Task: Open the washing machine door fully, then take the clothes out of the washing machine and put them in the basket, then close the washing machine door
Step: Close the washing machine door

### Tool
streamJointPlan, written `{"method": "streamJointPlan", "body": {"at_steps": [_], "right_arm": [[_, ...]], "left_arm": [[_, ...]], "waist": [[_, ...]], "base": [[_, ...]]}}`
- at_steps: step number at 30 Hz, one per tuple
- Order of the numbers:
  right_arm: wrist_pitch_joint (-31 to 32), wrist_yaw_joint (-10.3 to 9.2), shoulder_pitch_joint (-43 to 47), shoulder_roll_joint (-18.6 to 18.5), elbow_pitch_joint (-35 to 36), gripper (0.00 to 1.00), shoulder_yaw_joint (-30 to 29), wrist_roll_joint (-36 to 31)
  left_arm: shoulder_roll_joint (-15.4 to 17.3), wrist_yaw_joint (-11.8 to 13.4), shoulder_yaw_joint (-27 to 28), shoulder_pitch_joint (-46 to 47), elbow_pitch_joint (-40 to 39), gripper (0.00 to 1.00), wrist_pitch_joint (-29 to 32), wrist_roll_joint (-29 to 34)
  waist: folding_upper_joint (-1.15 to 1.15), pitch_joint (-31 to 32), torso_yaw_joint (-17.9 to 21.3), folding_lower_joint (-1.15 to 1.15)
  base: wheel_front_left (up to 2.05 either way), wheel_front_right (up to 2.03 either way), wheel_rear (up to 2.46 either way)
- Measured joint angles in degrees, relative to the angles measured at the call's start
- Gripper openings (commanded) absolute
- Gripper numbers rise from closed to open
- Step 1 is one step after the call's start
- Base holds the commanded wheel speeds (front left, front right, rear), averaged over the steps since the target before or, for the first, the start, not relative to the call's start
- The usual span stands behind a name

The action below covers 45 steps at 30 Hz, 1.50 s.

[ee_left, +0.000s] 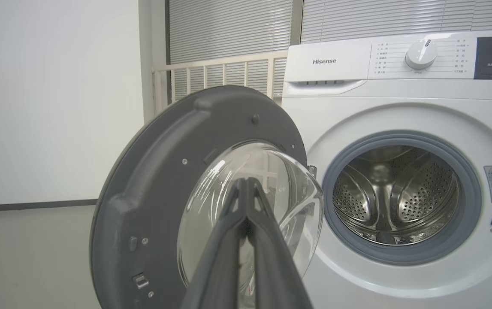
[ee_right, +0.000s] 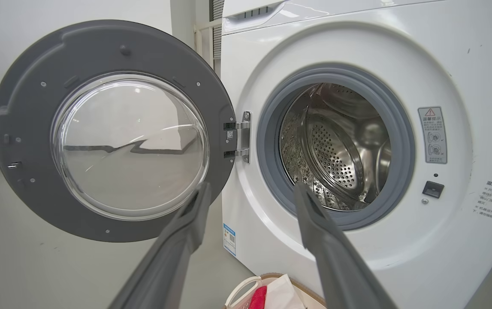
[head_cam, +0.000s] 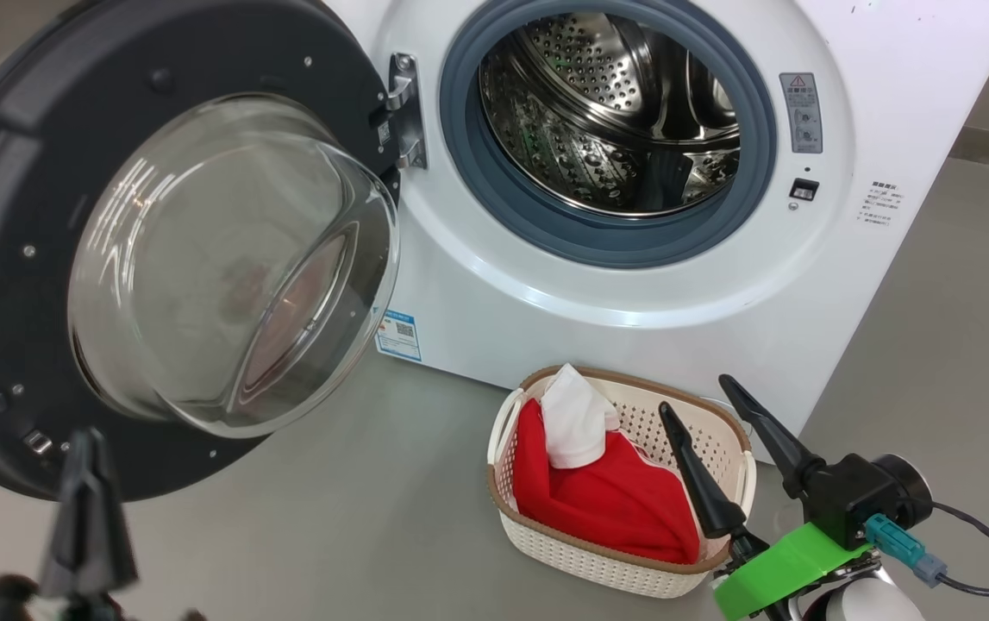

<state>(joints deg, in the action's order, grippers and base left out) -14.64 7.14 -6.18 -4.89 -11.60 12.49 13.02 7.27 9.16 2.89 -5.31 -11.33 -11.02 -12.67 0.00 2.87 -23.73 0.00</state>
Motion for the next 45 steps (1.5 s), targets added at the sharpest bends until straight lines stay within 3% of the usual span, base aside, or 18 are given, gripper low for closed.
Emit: {"method": "streamJointPlan", "body": {"at_steps": [6, 11, 14, 19, 22, 33, 41, 45], "right_arm": [[0.00, 0.00, 0.01, -0.02, 0.01, 1.00, -0.29, -0.03], [0.00, 0.00, -0.04, -0.22, 0.00, 1.00, -0.21, -0.08], [0.00, 0.00, -0.35, -0.70, -0.02, 1.00, -0.55, -0.14], [0.00, 0.00, -0.51, -1.12, -0.05, 1.00, -0.91, -0.49], [0.00, 0.00, -0.50, -1.12, -0.07, 1.00, -0.88, -0.52], [0.00, 0.00, -0.51, -2.37, -0.33, 1.00, -0.47, -0.60], [0.00, 0.00, -0.47, -2.35, -0.36, 1.00, -0.30, -0.60], [0.00, 0.00, -0.46, -2.30, -0.38, 1.00, -0.19, -0.60]], "left_arm": [[1.34, 0.98, 2.60, 6.28, -1.13, 0.00, -0.58, -0.14], [3.19, 0.99, 7.48, 15.96, 1.14, 0.00, -0.94, -4.65], [6.36, 0.80, 12.03, 24.68, 9.60, 0.00, -1.31, -9.06], [7.62, -1.15, 14.91, 36.30, 23.16, 0.00, -0.79, -15.51], [8.86, -1.10, 16.07, 40.61, 30.23, 0.00, 0.22, -16.96], [11.71, 0.65, 19.78, 52.32, 52.04, 0.00, 13.39, -24.80], [13.90, 0.26, 20.09, 52.91, 59.45, 0.00, 22.49, -27.74], [14.38, -1.70, 20.51, 52.91, 61.05, 0.00, 25.74, -29.25]], "waist": [[0.00, -0.32, 0.28, 0.00], [0.00, -0.83, 1.17, 0.00], [0.00, -1.24, 1.94, 0.00], [0.00, -1.41, 2.31, 0.00], [0.00, -1.45, 2.43, 0.00], [0.00, -1.18, 3.61, 0.00], [0.00, -0.99, 5.13, 0.00], [0.00, -0.97, 5.62, 0.00]], "base": [[0.00, 0.00, 0.00], [0.00, 0.00, 0.00], [0.00, 0.00, 0.00], [0.00, 0.00, 0.00], [0.00, 0.00, 0.00], [0.00, 0.00, 0.00], [0.00, 0.00, 0.00], [0.00, 0.00, 0.00]]}}
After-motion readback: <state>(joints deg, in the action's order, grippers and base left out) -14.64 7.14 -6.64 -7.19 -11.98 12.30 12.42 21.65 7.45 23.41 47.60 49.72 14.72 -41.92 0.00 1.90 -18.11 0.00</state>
